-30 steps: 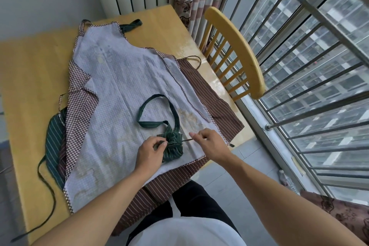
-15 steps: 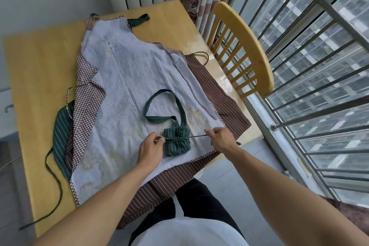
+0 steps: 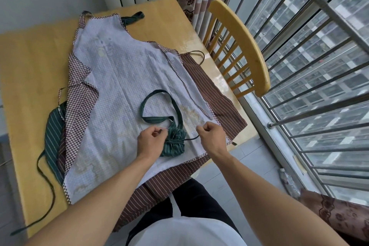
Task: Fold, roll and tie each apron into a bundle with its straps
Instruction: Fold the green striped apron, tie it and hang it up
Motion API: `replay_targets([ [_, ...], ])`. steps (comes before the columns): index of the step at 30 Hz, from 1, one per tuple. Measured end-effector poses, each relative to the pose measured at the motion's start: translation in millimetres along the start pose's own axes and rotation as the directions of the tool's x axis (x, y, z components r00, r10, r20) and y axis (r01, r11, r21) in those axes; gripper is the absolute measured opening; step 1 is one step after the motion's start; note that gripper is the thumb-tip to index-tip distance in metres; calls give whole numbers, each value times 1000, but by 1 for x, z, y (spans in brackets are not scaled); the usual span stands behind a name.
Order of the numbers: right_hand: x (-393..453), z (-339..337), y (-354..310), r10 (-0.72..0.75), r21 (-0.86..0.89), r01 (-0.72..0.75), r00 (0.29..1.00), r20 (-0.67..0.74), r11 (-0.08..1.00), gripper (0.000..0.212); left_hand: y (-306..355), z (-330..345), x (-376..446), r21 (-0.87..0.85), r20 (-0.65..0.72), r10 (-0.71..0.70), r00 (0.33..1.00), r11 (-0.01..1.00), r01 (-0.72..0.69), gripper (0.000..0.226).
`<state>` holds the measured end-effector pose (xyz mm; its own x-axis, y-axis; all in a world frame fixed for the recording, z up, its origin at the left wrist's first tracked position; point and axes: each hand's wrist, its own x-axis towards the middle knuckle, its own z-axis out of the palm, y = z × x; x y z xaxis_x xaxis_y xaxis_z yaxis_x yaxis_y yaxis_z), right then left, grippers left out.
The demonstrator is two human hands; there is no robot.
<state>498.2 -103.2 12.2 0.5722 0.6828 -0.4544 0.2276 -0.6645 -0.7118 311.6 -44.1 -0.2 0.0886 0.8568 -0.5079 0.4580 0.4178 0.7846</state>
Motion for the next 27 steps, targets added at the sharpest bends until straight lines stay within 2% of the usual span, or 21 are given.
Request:
replay_targets([
  [3,-8,4,-14,-10,174,-10,993,116,985,36,3,13,-1,-16,169,48,984,999,-46,10],
  [7,-14,-2,-24,-41,218,-29,950,309,975,47,-9,18,1,121,214,96,972,985,-124,13],
  [9,-13,-4,-22,-60,168,-13,907,416,986,29,-13,17,2,115,202,92,975,986,-117,16],
  [11,-11,-3,-17,-120,127,66,867,484,990,14,-14,15,2,109,194,94,976,987,-117,11],
  [13,-11,-2,-15,-191,128,146,844,501,981,19,-16,14,1,98,212,122,970,985,-145,8],
  [15,-10,-3,-17,-183,170,114,858,479,979,24,-19,11,-1,80,245,155,957,981,-179,6],
  [17,-9,-3,-19,-148,178,73,879,453,981,28,-24,7,-3,51,272,170,947,980,-191,14],
  [20,-6,-2,-17,-154,15,163,897,415,987,20,-31,4,-3,73,289,189,939,973,-218,30],
  [24,-4,-6,-18,-169,-32,206,874,456,978,11,-28,4,3,49,240,181,954,979,-198,24],
  [27,-4,-8,-24,-301,-143,430,797,523,891,9,-22,6,7,137,277,220,935,955,-265,20],
])
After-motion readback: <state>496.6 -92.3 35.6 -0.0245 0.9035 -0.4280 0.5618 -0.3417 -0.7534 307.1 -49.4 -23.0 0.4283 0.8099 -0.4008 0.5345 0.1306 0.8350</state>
